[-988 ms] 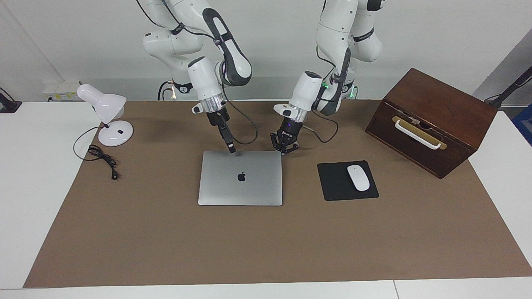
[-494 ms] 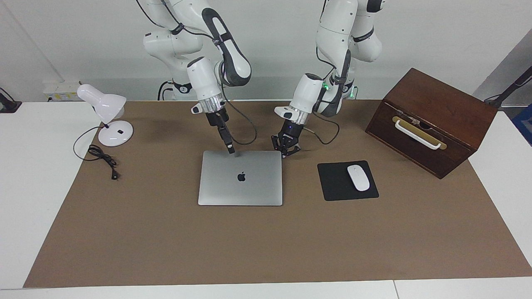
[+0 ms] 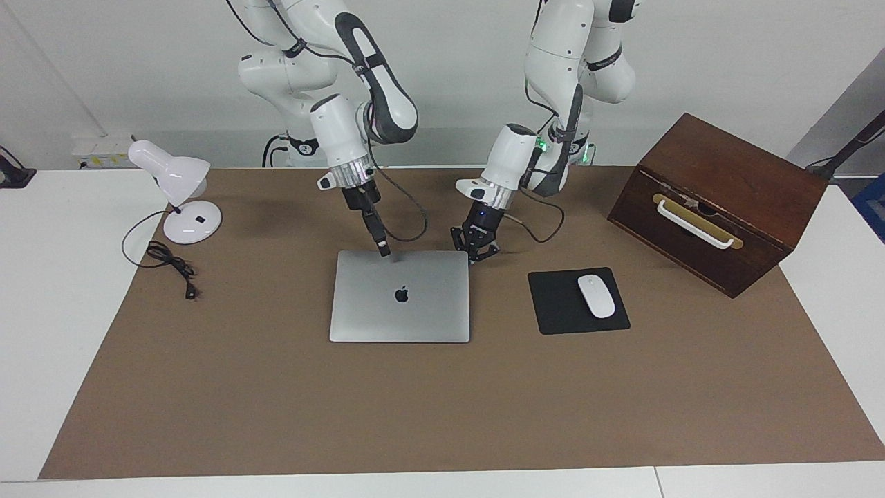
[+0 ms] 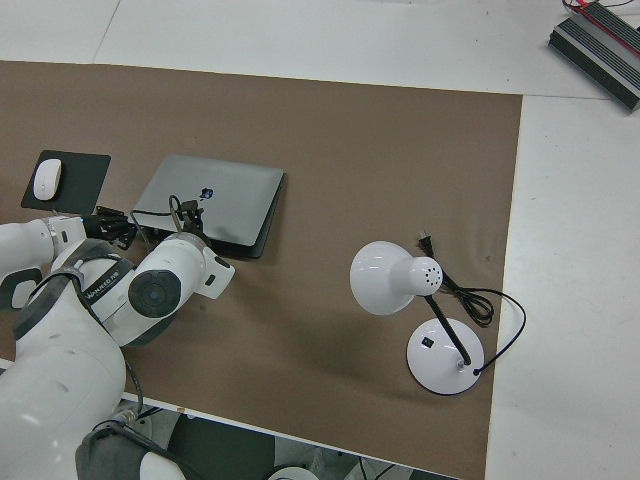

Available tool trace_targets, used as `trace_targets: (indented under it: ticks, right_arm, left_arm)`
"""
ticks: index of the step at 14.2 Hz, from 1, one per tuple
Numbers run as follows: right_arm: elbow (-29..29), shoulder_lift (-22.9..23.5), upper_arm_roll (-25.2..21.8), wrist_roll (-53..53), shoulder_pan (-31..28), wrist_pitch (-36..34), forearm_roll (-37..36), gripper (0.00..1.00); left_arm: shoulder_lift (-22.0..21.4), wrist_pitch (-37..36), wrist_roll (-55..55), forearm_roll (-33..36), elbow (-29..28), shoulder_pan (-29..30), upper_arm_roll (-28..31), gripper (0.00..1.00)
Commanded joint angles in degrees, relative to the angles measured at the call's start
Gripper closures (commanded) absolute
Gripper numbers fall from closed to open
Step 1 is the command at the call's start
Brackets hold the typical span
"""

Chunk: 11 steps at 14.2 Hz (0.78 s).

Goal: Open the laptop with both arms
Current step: 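Position both grippers at the laptop's near front edge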

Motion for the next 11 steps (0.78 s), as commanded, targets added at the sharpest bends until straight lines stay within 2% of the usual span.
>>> trace_targets:
  ticks: [1, 11]
  right_arm:
    - [0.7, -0.5, -0.2, -3.1, -0.5, -1.6, 2.0, 0.0]
    - [3.5, 0.8, -2.8, -4.3, -0.5, -3.1, 2.0, 0.0]
  left_arm:
    - [1.8, 1.1, 3.1, -1.0, 1.3, 0.2, 0.9, 1.0]
    - [2.0, 1.1, 4.6, -1.0, 1.3, 0.2, 1.0, 1.0]
